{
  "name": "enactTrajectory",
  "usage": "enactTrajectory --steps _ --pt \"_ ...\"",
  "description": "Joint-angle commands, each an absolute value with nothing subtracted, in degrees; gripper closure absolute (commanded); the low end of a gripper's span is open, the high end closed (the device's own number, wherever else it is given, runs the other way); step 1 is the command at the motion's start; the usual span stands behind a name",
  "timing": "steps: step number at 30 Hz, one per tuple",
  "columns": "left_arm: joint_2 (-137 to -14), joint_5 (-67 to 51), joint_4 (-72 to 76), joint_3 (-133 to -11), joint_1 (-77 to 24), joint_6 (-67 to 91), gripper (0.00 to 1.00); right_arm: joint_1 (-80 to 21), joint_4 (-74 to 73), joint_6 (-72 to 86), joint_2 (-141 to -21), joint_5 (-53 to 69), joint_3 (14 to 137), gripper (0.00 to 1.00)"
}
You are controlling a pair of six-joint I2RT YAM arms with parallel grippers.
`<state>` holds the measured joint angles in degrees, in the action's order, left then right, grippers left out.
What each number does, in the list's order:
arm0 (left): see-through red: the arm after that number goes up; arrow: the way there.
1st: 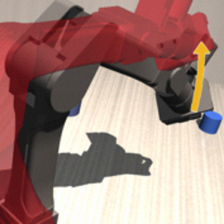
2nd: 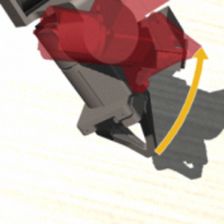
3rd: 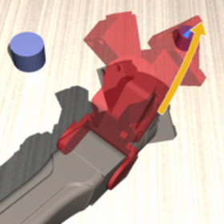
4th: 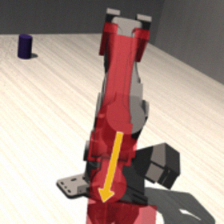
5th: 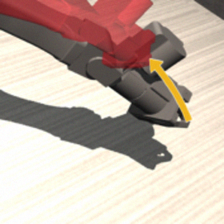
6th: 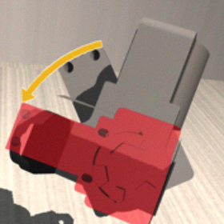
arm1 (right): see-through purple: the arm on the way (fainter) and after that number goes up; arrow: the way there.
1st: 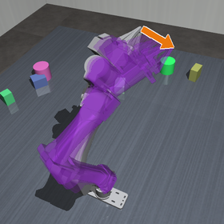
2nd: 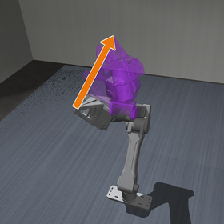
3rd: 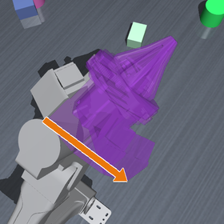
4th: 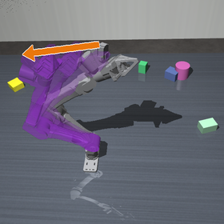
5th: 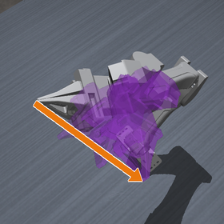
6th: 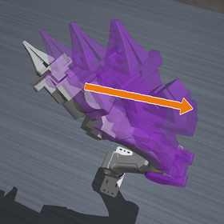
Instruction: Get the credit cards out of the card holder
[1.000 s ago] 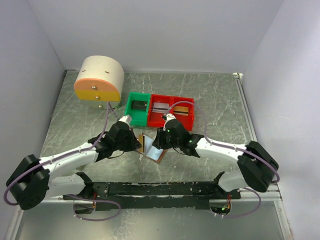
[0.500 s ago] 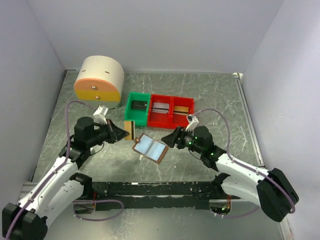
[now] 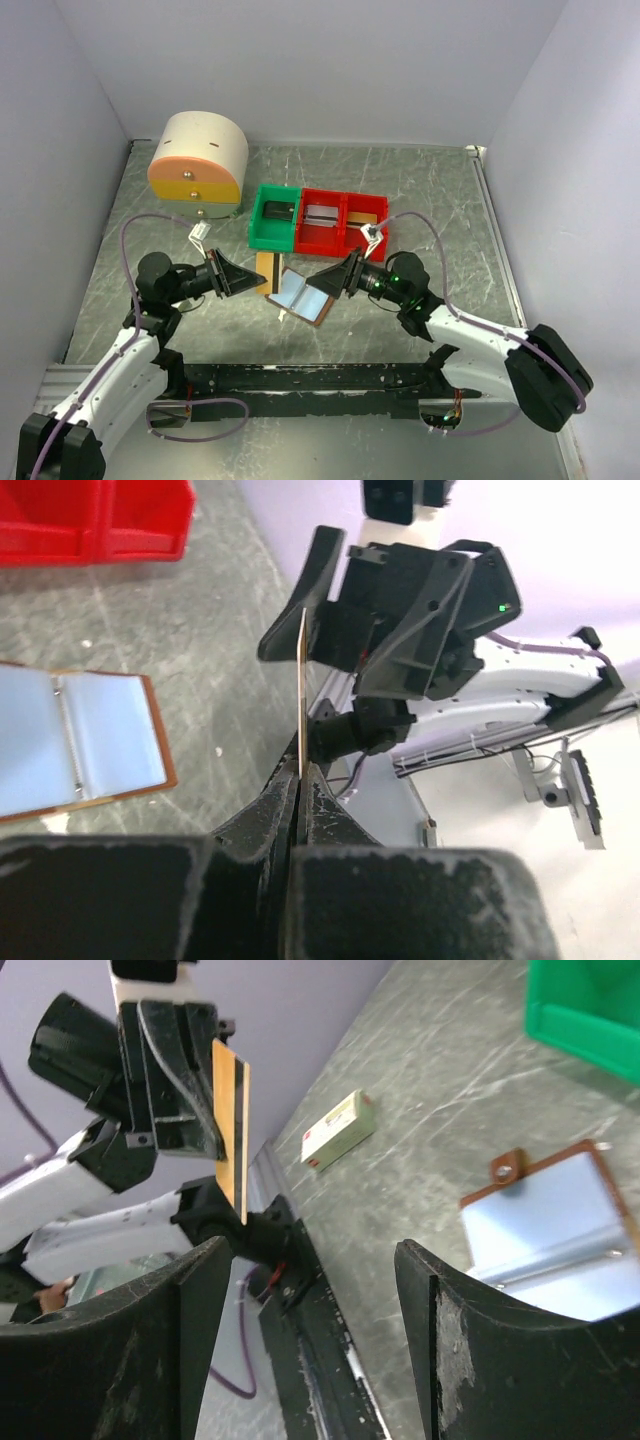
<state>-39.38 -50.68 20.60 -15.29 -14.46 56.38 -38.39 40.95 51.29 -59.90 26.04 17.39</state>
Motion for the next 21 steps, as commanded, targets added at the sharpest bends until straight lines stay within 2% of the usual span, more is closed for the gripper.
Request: enactTrajectory --steps 1,10,16,21 --pt "-40.0 -56.7 30.9 -16.3 -14.4 61.1 0.93 -41.9 50.0 52.7 -63.6 29.5 20.4 0.33" --pt "-40.8 -58.8 35.4 -15.1 -15.0 62.6 0.93 -47.9 54.7 53.7 -70.0 28.1 25.4 0.37" --pt "-45.6 -60.4 48.6 -13.4 -15.4 69.3 0.93 -48.4 60.8 57.1 -75.2 28.3 25.7 0.44" --pt "-47.0 -60.1 48.8 -13.4 -16.4 68.6 0.93 -48.7 64.5 59.1 -76.3 26.8 25.3 0.54"
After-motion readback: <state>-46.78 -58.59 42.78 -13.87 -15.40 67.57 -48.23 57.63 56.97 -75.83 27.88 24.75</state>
